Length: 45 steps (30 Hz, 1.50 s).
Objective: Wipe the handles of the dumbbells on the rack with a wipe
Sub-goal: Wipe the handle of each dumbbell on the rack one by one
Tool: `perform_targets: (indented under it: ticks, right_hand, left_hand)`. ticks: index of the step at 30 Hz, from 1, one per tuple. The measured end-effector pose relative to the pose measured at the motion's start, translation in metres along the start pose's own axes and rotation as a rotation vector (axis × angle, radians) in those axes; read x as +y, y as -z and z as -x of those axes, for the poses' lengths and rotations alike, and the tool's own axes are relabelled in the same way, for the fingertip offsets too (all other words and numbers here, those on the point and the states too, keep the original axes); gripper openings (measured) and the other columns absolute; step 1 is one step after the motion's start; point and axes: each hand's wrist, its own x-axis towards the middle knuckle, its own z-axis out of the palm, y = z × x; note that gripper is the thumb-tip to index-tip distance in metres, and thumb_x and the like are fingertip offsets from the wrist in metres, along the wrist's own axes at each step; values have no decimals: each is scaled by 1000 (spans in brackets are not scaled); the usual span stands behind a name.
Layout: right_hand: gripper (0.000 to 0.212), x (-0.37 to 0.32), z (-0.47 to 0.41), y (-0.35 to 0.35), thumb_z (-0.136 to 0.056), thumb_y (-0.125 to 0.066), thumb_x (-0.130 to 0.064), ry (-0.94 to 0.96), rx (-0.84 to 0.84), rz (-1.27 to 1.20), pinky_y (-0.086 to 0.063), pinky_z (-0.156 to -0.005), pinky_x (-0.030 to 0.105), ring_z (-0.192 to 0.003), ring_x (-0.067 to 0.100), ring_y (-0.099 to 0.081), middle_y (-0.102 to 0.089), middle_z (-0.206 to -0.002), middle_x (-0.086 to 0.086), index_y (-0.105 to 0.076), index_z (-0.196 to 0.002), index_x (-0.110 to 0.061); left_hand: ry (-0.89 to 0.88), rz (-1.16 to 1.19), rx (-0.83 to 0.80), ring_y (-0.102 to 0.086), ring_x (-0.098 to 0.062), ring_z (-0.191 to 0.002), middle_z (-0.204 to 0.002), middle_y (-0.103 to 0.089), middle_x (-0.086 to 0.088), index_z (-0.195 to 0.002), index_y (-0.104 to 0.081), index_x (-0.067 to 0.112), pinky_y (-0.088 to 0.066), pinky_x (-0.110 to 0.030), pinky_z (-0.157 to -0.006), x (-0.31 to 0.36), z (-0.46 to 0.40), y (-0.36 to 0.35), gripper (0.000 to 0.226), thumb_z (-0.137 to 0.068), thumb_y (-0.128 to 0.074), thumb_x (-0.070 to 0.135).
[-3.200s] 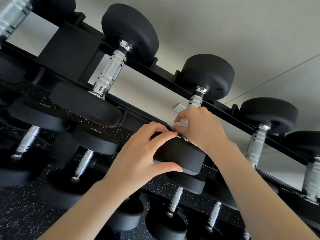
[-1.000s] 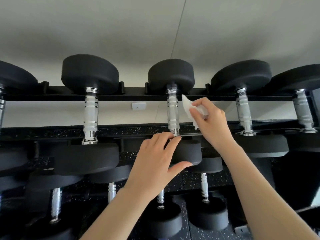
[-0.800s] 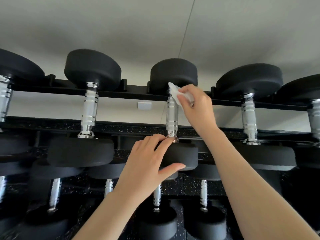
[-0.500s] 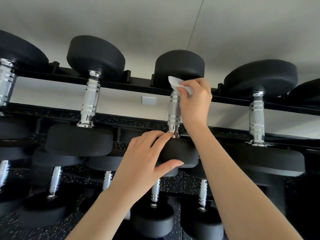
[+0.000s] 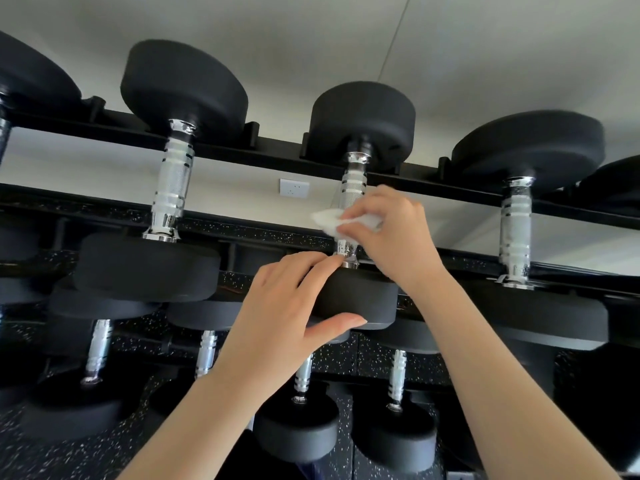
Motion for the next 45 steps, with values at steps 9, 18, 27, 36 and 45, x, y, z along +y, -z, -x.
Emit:
perform_targets:
  ticks: [9,18,27,36,45]
  right_hand:
    - [7,3,12,17,-72,-79,-23,-84,-336,-66,-34,-76,0,-85,2,-57,-66,-83,-13,-73,-74,-25]
    - [16,18,23,21,-74,-77,-19,-238,-291,-140,-46,-82,28,-87,10,-62,-69,-83,-9,-67,-68,-29]
    - [13,29,29,6,-76,-74,-5,-348,-137,-468,-43,-65,13,-65,-2,-60,-67,-67,-13,-67,-75,-16]
    - [7,23,-5,-6,-83,-67,-13,-349,185,-526,-46,-70,10,-81,5,-58,-66,-87,-5,-66,-85,-19]
    - [12,21,-40,-17,-82,-66,-8,-346,426,-623,-48,-75,22,-78,9,-58,-66,-81,-3,-65,-79,-19]
  left_hand:
    - [49,63,80,-52,-18,-107,-117,-50,3,-120,-59,14,-52,-40,-81,4,4,0,60,-81,-53,60]
    - [46,59,59,-50,-16,-104,-115,-47,5,-120,-58,15,-41,-31,-83,0,3,0,61,-81,-51,63]
    - [37,68,64,-50,-16,-104,-115,-48,6,-120,-57,17,-44,-34,-83,-2,3,-2,60,-82,-51,63]
    - [27,71,59,-50,-16,-105,-115,-49,5,-121,-57,17,-44,-33,-85,-3,3,-3,62,-84,-48,65]
    - [29,76,55,-49,-15,-107,-116,-47,6,-121,-55,19,-47,-35,-85,-3,3,-2,62,-86,-42,68]
